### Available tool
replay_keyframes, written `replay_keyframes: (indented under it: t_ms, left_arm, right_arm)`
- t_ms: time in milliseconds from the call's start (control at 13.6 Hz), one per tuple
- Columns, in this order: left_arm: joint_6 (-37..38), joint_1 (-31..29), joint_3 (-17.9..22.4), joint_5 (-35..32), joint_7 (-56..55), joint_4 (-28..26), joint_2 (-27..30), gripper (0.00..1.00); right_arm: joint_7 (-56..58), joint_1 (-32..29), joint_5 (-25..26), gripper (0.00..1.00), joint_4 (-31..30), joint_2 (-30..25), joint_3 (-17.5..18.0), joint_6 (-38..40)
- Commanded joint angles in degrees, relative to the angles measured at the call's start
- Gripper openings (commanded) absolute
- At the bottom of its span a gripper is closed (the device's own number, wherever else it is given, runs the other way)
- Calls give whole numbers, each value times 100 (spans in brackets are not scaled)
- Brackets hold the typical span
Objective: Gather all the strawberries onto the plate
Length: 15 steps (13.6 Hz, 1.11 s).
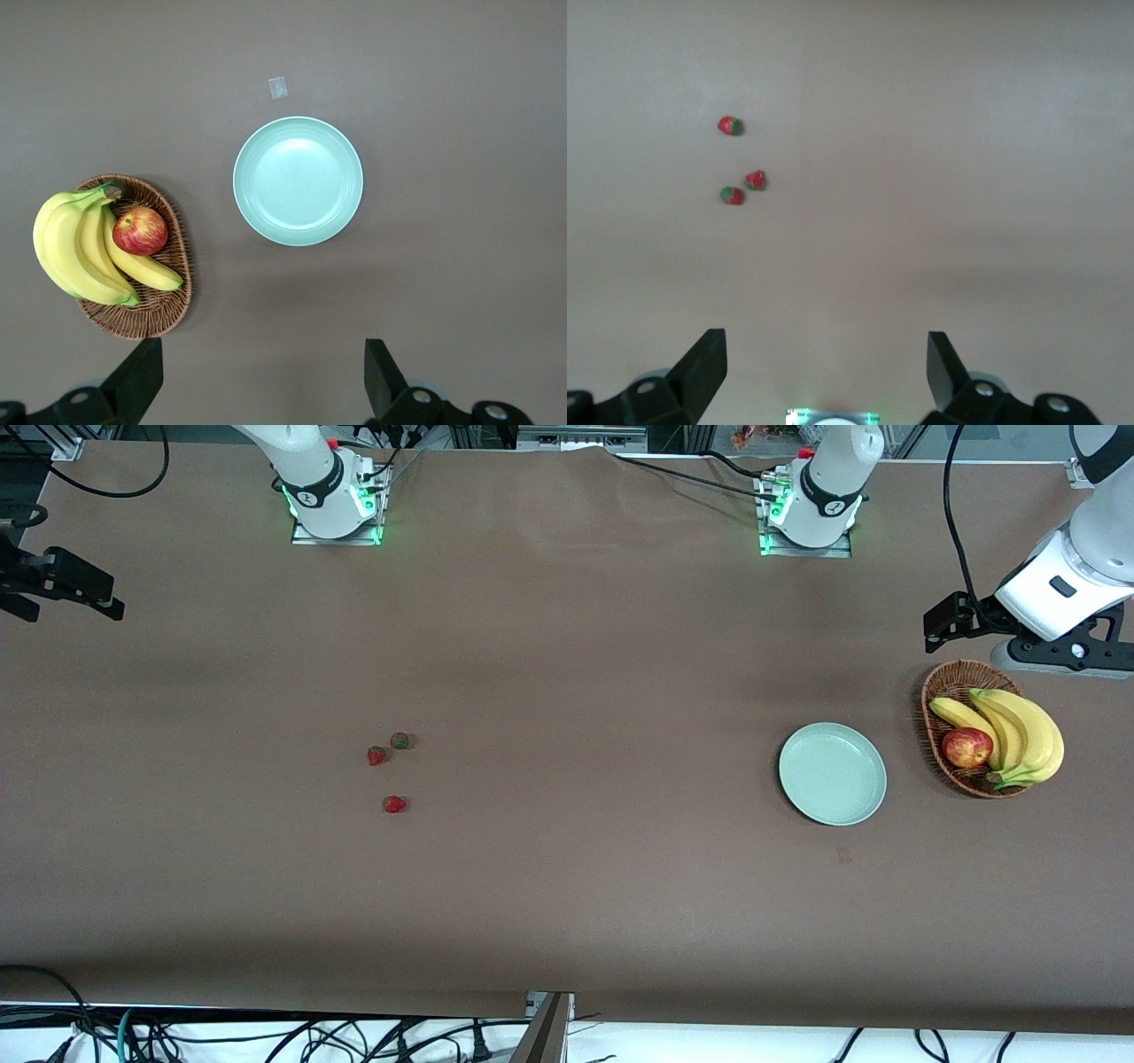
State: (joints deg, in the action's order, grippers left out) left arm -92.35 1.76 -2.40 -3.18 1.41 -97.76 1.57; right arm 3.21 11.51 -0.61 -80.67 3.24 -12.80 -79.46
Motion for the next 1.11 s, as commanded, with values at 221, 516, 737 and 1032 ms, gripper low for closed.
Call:
replay_keyframes:
  t_ms: [221,516,737,1032]
  left_arm:
    - [121,26,38,107,18,188,-96,100]
    - [121,26,38,99,18,188,-96,100]
    - [121,26,38,107,18,188,-96,100]
    - [121,26,38,107,18,196,-96,100]
  right_arm:
    - [101,36,8,100,7,-43,14,167]
    - [109,168,26,100,-10,-8,23,150]
    - [179,194,26,100,-28,36,58,62]
    - [285,194,26,100,-54,89,58,44]
